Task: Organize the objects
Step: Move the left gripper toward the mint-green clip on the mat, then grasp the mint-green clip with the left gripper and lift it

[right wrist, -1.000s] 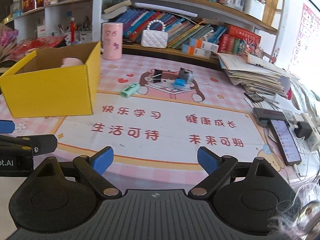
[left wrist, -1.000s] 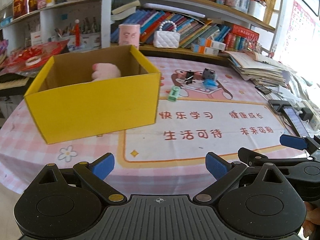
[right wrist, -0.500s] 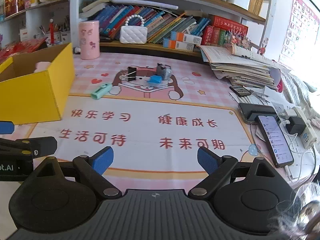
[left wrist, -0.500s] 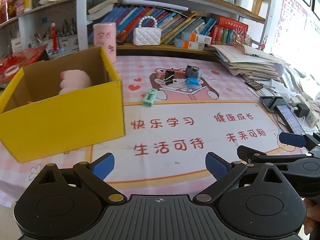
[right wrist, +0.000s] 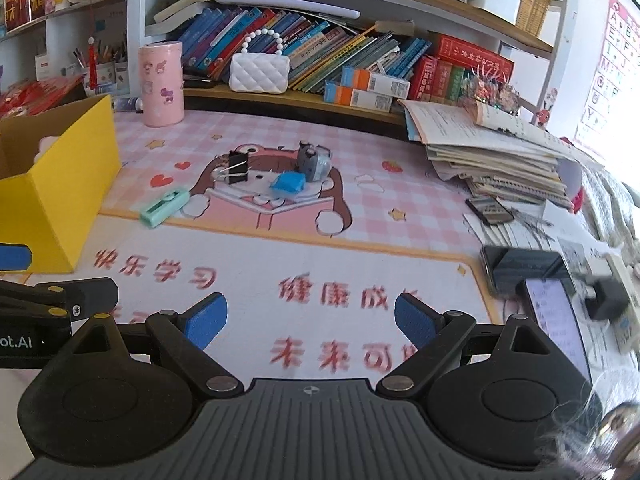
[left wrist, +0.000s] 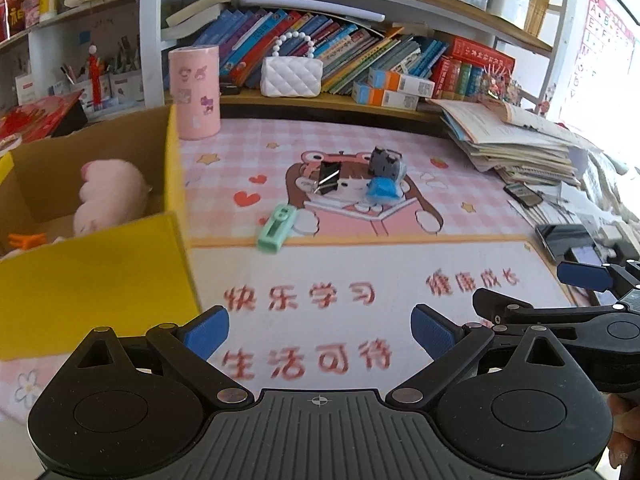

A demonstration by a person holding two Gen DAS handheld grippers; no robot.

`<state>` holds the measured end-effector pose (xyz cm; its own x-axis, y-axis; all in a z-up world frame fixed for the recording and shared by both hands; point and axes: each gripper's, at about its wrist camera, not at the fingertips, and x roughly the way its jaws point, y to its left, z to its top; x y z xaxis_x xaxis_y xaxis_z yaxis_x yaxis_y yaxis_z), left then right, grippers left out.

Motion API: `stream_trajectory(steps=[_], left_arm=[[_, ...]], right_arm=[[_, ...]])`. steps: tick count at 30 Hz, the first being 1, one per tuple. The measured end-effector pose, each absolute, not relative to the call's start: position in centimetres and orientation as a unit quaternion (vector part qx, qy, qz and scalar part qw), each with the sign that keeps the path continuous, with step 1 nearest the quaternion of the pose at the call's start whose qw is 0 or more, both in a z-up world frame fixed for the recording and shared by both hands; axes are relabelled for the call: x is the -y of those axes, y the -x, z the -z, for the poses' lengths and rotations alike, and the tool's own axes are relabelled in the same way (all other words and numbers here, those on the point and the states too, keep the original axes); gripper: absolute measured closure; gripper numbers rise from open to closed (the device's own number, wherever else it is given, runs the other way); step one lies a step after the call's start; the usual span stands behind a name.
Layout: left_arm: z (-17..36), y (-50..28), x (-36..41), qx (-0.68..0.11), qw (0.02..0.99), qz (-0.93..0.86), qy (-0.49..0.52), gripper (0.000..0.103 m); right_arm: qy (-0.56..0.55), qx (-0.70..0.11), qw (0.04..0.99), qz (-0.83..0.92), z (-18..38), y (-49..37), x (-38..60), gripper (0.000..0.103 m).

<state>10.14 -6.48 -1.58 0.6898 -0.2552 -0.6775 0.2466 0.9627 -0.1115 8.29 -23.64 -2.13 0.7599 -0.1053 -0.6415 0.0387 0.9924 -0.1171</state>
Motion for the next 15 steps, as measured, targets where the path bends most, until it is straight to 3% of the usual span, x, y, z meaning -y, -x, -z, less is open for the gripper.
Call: stream_trajectory(steps=[9,11,15], left_arm=[[1.4,-12.5,9.4,-0.355,0.928,0.116,-0.008,0.009],[1.5,-13.1,9.8,-0.357,0.928,0.112,-0.006,0.02],[2.0,-15.0,10.6,-0.362,0.927,0.096,-0.005,0.038]], right_arm=[[0.036,-0.344,0.938,0.019,2.5,-12.1,27.1,0.015],[0.033,-0.346,0.938,0.01,2.7,-12.8,27.5,0.016],[0.025,-0.348,0.937,-0.008,3.2,-14.2,28.4,0.029]])
